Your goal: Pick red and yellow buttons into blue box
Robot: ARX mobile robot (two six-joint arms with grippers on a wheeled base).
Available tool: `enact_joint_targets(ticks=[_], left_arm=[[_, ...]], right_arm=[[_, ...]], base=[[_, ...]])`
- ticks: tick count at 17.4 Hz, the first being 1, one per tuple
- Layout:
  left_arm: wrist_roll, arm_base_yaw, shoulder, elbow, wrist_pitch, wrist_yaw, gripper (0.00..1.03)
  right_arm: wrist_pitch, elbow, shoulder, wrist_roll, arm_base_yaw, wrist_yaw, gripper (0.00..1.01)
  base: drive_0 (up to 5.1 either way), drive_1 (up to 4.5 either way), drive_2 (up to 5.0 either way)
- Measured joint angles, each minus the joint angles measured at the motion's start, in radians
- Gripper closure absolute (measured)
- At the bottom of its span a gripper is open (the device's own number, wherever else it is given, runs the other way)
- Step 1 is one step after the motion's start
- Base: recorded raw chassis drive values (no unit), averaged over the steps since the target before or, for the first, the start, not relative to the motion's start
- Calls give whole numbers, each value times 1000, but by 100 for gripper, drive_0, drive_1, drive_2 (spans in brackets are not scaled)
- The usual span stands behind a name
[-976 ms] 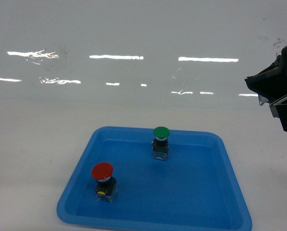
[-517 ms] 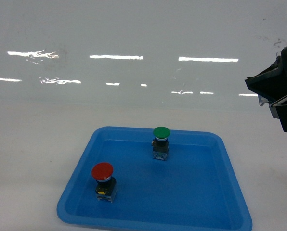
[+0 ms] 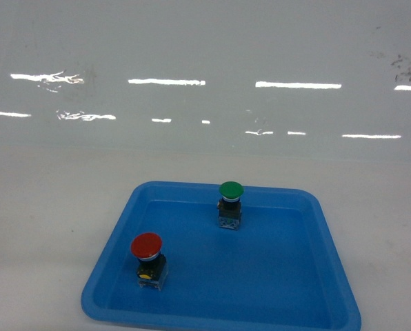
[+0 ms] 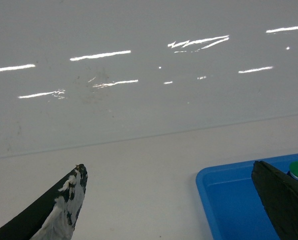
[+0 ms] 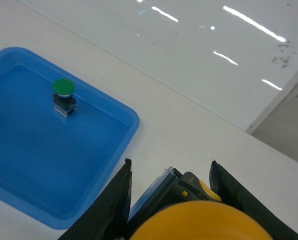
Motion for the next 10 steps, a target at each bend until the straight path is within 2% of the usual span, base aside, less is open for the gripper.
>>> enact_joint_targets(ticks=[4,5,10], left_arm=[[1,0,0,0,0,0,5],[3,0,0,0,0,0,5],[3,0,0,0,0,0,5]], right_arm=[[-46,-42,-130,-67,-169,-80,61],[-144,-119,-239,-93,-162,-63,61],[-144,-119,-239,-93,-162,-63,61]], base=[[0,0,0],[0,0,0],[0,0,0]])
